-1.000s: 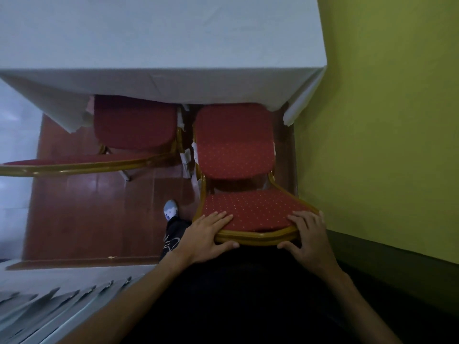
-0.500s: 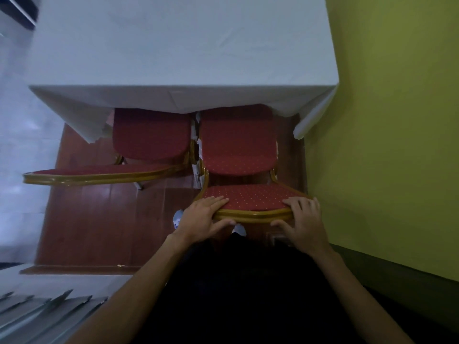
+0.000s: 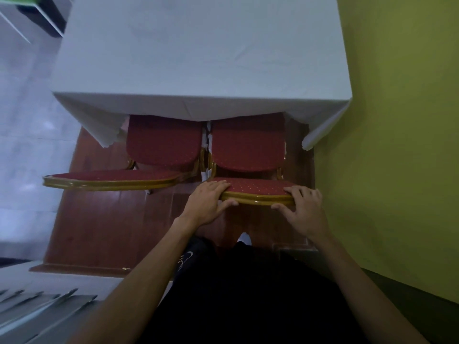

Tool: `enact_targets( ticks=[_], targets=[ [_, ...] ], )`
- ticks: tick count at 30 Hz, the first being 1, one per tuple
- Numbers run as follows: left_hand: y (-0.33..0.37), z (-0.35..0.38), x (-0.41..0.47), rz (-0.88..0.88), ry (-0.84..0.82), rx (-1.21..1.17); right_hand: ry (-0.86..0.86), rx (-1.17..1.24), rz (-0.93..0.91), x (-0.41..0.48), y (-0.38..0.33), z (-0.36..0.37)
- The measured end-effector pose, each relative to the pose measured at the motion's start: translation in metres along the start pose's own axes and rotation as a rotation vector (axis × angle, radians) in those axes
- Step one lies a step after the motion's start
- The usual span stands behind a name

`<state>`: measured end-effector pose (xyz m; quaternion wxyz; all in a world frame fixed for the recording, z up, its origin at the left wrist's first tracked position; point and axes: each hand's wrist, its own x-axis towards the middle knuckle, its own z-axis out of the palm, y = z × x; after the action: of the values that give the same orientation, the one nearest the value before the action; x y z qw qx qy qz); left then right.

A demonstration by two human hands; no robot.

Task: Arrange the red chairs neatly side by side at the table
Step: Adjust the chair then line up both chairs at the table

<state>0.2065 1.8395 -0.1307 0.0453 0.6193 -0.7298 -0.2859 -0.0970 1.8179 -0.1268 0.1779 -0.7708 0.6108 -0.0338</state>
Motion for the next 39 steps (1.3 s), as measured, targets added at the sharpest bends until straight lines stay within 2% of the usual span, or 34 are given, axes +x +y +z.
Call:
enact_targets(
  ticks=[11, 15, 19, 22, 24, 27, 30, 35, 39],
  targets=[
    [-0.004, -0.019, 0.010, -0.030, -0.058, 0.000, -0.061, 0.024, 0.035, 0.016, -0.007, -0.009],
    [-0.004, -0.025, 0.011, -0.029, -0.102, -0.027, -0.173, 0.013, 0.045, 0.021, -0.014, -0.020],
    [-0.021, -0.040, 0.007, -0.048, -0.081, -0.155, -0.234, 0.031, -0.070, 0.032, -0.054, -0.021],
    [-0.051, -0.065, -0.007, -0.042, -0.017, -0.142, -0.211, -0.008, -0.132, 0.040, -0.095, -0.019],
    [-0.077, -0.088, -0.018, -0.042, -0.015, -0.102, -0.256, -0.010, -0.141, 0.048, -0.120, -0.017],
    [-0.120, -0.115, -0.033, -0.101, -0.146, 0.061, -0.339, -0.073, -0.139, 0.058, -0.151, -0.011],
    [-0.160, -0.135, -0.047, -0.201, -0.343, 0.237, -0.332, -0.209, -0.150, 0.063, -0.174, -0.003],
    [-0.189, -0.155, -0.057, -0.195, -0.446, 0.303, -0.387, -0.374, -0.213, 0.063, -0.176, 0.008],
    [-0.202, -0.155, -0.058, -0.167, -0.490, 0.314, -0.400, -0.455, -0.173, 0.061, -0.181, 0.012]
  ],
)
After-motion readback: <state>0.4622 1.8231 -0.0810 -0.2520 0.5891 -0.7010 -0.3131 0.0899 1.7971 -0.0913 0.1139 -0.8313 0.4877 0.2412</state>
